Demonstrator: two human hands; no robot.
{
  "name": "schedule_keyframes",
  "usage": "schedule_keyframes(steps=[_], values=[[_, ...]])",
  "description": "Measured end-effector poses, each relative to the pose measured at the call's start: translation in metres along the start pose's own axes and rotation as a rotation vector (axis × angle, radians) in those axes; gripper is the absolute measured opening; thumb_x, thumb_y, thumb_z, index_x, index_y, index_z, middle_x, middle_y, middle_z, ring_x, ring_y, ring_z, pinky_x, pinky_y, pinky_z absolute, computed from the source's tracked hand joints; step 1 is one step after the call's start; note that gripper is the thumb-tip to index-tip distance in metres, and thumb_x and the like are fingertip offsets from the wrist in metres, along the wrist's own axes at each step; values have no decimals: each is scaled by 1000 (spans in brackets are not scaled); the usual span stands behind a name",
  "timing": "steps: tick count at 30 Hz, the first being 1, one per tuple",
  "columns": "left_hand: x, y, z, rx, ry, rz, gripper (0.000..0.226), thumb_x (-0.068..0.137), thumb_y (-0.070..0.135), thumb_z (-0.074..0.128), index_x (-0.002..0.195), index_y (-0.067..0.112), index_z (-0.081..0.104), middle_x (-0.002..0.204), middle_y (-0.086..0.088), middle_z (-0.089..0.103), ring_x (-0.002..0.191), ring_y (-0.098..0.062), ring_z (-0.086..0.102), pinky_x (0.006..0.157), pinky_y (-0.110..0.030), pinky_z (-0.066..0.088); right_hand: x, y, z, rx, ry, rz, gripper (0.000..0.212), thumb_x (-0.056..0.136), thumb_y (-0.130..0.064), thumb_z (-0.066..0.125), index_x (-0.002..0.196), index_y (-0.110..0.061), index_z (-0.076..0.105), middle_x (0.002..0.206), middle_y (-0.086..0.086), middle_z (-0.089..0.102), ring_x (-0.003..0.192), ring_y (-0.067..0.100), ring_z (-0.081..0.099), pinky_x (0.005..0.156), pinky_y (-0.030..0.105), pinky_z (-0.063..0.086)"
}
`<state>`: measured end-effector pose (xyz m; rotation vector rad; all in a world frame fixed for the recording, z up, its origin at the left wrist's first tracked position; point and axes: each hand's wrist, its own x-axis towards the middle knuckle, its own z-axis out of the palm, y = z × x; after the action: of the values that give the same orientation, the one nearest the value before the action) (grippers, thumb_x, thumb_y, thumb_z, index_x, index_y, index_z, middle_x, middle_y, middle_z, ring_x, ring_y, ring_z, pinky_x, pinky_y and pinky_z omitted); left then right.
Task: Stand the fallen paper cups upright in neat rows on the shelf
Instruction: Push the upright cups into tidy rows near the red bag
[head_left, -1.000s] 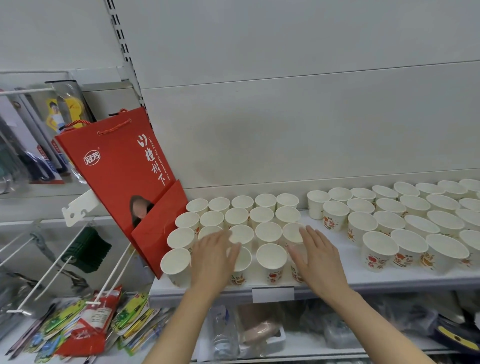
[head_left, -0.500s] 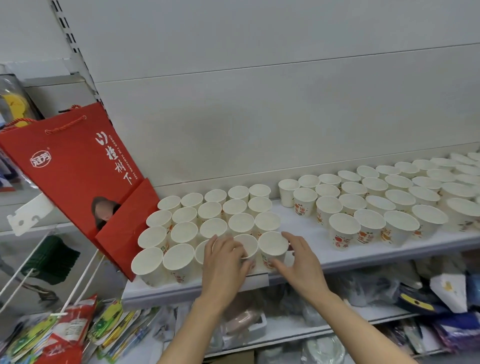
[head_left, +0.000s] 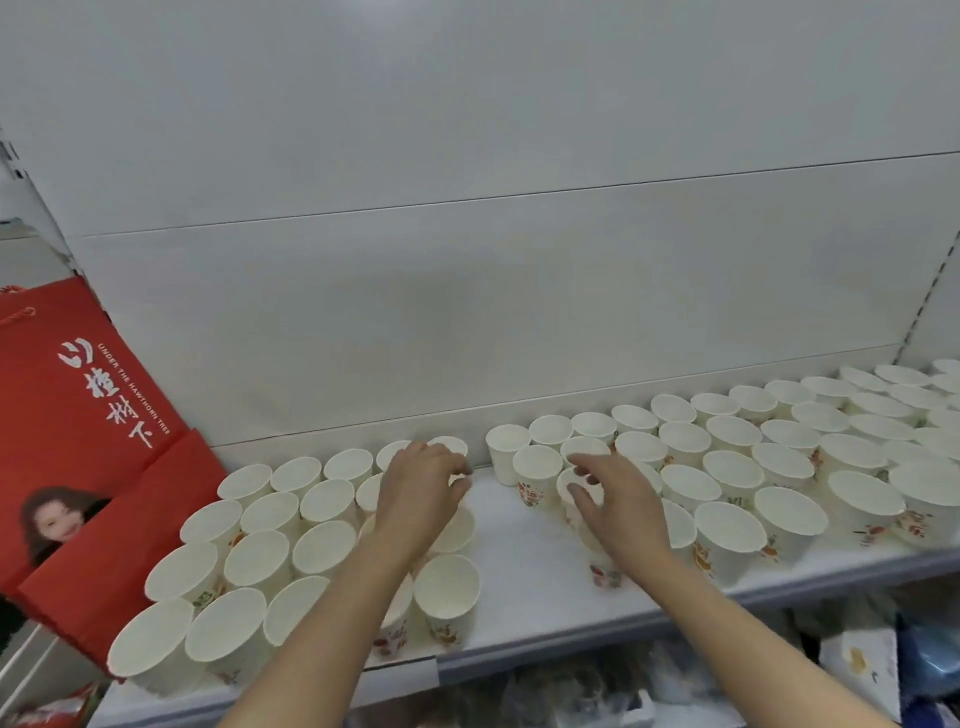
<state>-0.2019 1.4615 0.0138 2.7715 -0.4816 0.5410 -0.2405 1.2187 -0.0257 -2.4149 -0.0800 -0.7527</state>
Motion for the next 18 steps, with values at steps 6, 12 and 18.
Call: schedule_keyframes(steps=[6, 12, 18], values=[[86, 23, 57, 236, -198, 35, 29, 85, 17, 58, 110, 26, 71, 105, 2, 70, 103, -25, 53, 84, -30, 38, 91, 60, 10, -102, -201, -77, 20, 85, -13, 64, 99, -23, 74, 94, -6, 73, 90, 23, 55, 77, 33, 43], [94, 22, 83, 391, -292, 81, 15, 86, 21, 55, 90, 23, 70, 88, 0, 66, 97, -23, 48, 81, -32, 26, 129, 83, 36, -100, -344, -136, 24, 87, -17, 60, 104, -27, 73, 95, 1, 71, 98, 22, 54, 76, 35, 46], [95, 8, 79, 446, -225, 98, 27, 42, 31, 89, 58, 31, 68, 53, 12, 57, 63, -15, 53, 63, -26, 33, 146, 91, 42, -220, -467, -259, 37, 87, -4, 53, 112, -27, 69, 108, -9, 69, 105, 19, 50, 76, 31, 45]])
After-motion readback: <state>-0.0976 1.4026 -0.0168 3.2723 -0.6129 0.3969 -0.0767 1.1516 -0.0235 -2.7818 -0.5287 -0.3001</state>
